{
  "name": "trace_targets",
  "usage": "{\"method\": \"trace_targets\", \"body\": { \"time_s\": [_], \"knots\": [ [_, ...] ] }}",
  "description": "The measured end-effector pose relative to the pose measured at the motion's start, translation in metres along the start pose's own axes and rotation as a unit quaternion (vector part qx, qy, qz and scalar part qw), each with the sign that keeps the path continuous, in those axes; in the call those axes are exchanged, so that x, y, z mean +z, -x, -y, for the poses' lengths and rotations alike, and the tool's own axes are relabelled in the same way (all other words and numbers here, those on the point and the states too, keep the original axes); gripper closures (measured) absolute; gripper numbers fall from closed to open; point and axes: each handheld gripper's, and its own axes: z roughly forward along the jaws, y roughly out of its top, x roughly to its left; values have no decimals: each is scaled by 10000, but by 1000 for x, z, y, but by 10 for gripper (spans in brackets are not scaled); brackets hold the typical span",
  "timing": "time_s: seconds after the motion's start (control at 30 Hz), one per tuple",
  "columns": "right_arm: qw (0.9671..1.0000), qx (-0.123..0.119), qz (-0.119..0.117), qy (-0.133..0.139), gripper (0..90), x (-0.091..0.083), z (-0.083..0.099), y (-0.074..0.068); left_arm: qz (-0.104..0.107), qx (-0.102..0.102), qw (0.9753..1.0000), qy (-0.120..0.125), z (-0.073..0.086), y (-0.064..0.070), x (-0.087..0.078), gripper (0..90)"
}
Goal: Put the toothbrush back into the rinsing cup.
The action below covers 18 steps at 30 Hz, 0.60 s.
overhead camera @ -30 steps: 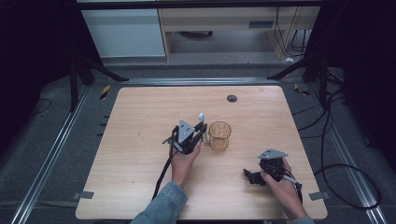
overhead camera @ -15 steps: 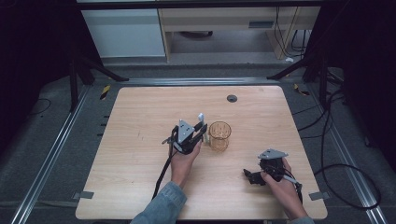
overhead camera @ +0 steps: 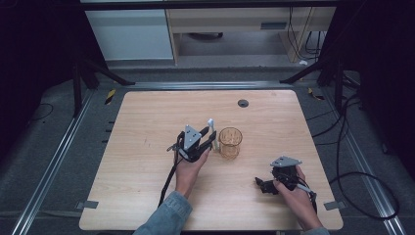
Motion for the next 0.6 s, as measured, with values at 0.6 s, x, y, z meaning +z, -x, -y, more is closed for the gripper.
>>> {"method": "trace_targets", "body": {
  "time_s": [0.6],
  "knots": [
    [10000,3,-1,0,4,0,0,0,-23,154,9996,-225,-5,-6,-10,434]
  ]
}}
